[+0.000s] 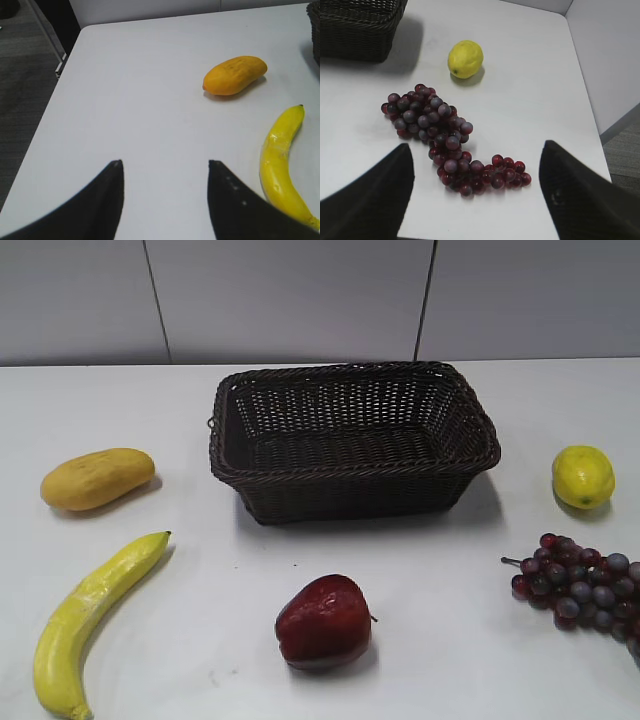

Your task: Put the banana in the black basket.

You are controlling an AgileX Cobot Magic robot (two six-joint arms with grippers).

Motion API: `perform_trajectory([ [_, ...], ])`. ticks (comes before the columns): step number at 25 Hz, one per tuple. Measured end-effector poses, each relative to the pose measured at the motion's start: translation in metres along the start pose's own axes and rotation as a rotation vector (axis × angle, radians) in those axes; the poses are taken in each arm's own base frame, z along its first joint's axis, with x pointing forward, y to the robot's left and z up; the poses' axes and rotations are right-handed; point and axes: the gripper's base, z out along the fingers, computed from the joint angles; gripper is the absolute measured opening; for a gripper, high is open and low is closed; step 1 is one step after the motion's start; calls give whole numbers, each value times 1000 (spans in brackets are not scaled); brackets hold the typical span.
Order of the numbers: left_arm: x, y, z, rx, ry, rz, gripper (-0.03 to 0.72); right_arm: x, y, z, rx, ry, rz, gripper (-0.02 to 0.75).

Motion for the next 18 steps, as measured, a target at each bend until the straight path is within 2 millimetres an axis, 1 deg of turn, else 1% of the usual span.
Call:
perform_trajectory([
  [5, 0, 0, 0, 0, 0, 0, 305, 0, 0, 0, 0, 0, 0, 593],
  [18, 0, 0, 0, 0, 0, 0, 302, 0, 0, 0, 0, 0, 0, 593],
])
